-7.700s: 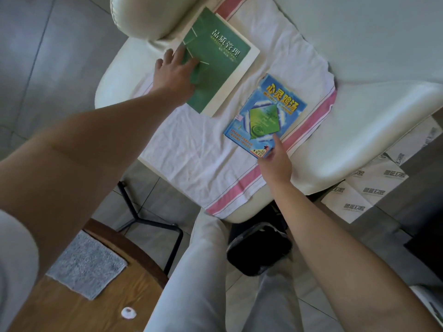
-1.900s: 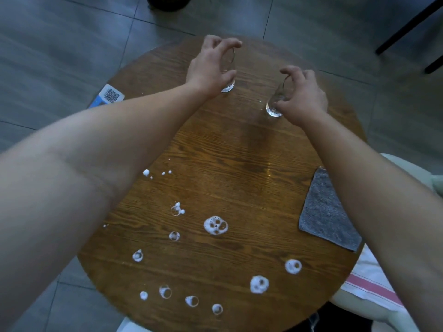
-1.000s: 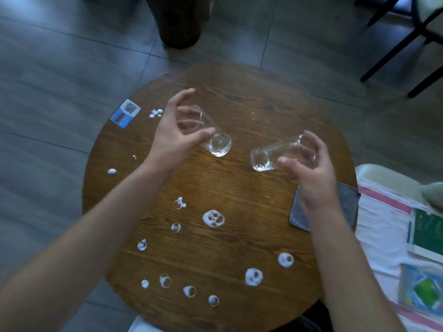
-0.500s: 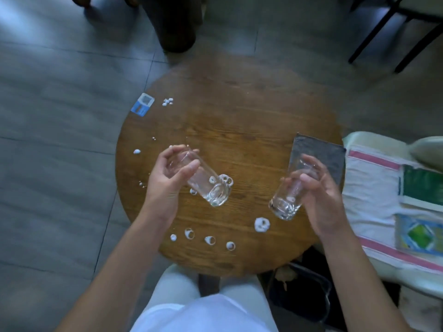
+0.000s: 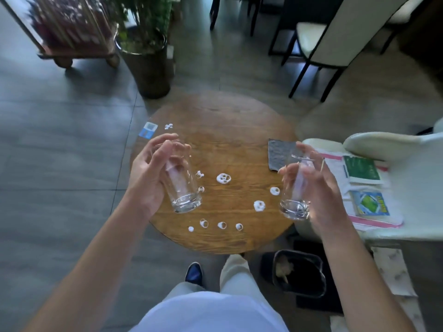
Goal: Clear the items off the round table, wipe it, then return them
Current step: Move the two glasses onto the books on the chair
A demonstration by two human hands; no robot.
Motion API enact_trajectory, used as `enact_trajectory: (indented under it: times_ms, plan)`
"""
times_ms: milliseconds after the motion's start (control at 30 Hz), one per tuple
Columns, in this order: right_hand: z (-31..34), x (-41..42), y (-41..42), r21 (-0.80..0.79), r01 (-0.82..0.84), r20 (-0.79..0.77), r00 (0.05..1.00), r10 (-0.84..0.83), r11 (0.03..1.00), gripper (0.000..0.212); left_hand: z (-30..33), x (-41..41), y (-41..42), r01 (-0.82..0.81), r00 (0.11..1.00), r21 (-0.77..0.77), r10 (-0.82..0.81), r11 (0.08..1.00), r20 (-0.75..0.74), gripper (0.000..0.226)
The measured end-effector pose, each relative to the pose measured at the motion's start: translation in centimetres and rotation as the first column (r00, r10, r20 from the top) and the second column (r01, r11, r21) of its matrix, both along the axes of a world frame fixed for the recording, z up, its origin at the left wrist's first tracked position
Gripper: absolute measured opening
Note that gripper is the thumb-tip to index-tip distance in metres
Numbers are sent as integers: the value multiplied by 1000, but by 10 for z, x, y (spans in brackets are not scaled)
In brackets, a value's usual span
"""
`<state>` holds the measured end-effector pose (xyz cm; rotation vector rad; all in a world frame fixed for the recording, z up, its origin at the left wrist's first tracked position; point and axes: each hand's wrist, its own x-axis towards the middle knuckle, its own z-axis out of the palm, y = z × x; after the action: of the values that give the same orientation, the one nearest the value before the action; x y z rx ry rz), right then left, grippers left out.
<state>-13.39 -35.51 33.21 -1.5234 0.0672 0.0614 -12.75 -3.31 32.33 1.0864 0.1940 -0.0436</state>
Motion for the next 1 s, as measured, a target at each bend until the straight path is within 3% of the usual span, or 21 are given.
enact_trajectory:
  times_ms: [100,167,233,333,433,567,700,833,1000]
  plan:
    - [24,-23,3,11,16,54,998,-16,1000,64,15,-13,-4,46,999,2,-46,999,-11,70]
    - [37,-37,0,7,20,80,997,-21,1000,66,22,-18,-11,71,997,33,-70,997,-28,67]
    - [46,-50,-7,-21,16,111,994,-13,1000,60,28,-24,-21,101,994,37,-100,994,-42,61]
    - [58,-74,-22,-64,36,162,986,-26,997,52,33,-37,-42,140,990,49,-138,989,-38,68]
    - [66,-100,-44,-85,80,194,979,-62,993,54,32,-50,-77,221,975,36,-220,975,-20,84]
    - [64,-147,-93,-64,193,177,968,-179,979,59,34,-70,-142,319,947,-11,-320,948,-38,89]
    - [50,-211,-160,-23,312,72,948,-310,950,58,27,-102,-220,379,925,174,-380,909,-27,63]
    - [34,-281,-226,-66,454,-5,890,-456,888,42,16,-139,-298,463,871,343,-491,818,-6,60]
    - [23,-321,-283,-116,546,-32,833,-553,830,52,10,-156,-374,539,816,425,-575,727,-51,61]
